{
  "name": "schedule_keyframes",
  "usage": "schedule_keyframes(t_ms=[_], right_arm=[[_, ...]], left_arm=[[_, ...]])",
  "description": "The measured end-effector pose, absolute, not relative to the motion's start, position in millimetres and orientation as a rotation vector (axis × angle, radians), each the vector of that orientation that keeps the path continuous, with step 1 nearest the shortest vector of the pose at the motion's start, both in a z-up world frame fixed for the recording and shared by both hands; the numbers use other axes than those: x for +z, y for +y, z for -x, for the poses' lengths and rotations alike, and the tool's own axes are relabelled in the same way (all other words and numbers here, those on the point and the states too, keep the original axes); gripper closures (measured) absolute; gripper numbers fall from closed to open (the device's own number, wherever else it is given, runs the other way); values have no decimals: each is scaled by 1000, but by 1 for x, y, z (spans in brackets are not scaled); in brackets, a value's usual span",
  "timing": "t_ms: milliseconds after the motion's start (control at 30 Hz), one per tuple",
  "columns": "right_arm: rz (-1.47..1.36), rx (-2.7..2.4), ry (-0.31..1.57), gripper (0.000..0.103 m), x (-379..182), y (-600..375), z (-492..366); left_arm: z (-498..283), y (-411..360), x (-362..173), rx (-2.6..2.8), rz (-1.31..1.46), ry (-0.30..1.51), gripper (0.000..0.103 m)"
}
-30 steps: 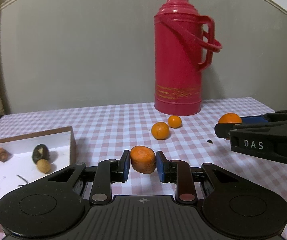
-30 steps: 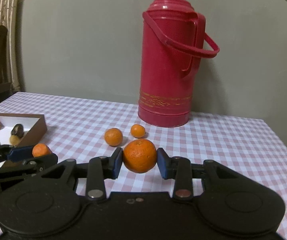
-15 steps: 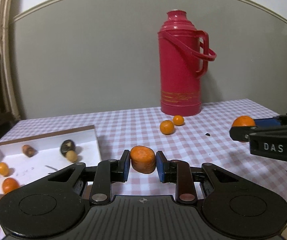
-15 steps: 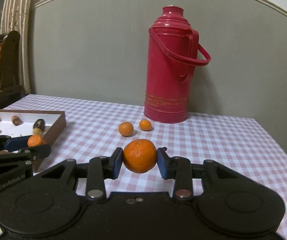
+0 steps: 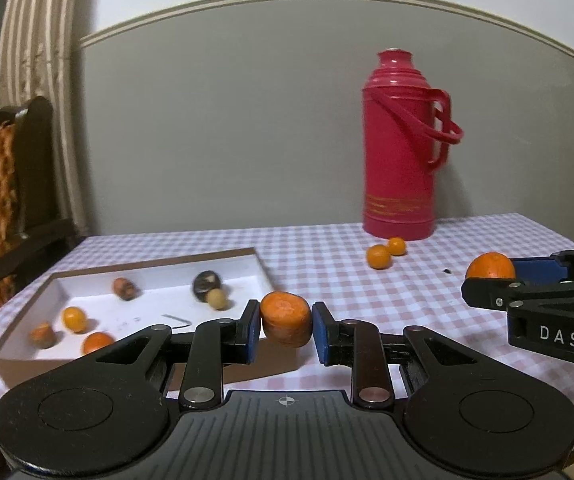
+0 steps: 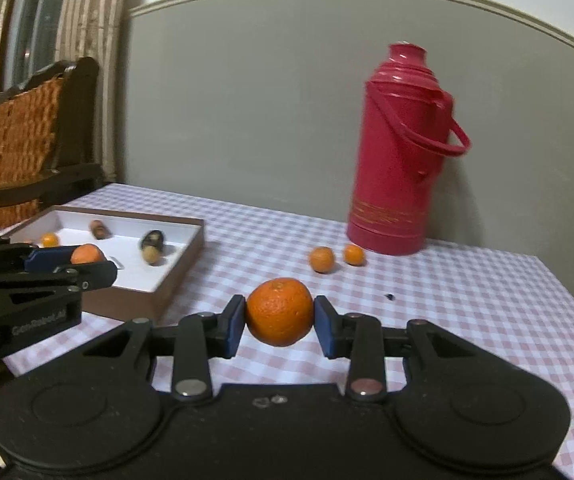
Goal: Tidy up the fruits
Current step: 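Carry the small orange fruit and mandarin over the white box with both tools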
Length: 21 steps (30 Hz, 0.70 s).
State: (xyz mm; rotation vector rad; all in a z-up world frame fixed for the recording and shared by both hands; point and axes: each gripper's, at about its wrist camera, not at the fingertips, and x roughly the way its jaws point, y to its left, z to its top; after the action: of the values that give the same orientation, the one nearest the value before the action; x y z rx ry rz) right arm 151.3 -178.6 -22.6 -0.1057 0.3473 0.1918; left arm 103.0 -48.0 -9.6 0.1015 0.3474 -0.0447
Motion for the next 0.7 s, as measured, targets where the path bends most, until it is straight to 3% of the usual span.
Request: schedule_keyframes(t_ms=[700], right_arm=[[170, 423, 290, 75, -12, -84, -146]], left_arm=[[-80, 33, 1, 104, -60, 312, 75]])
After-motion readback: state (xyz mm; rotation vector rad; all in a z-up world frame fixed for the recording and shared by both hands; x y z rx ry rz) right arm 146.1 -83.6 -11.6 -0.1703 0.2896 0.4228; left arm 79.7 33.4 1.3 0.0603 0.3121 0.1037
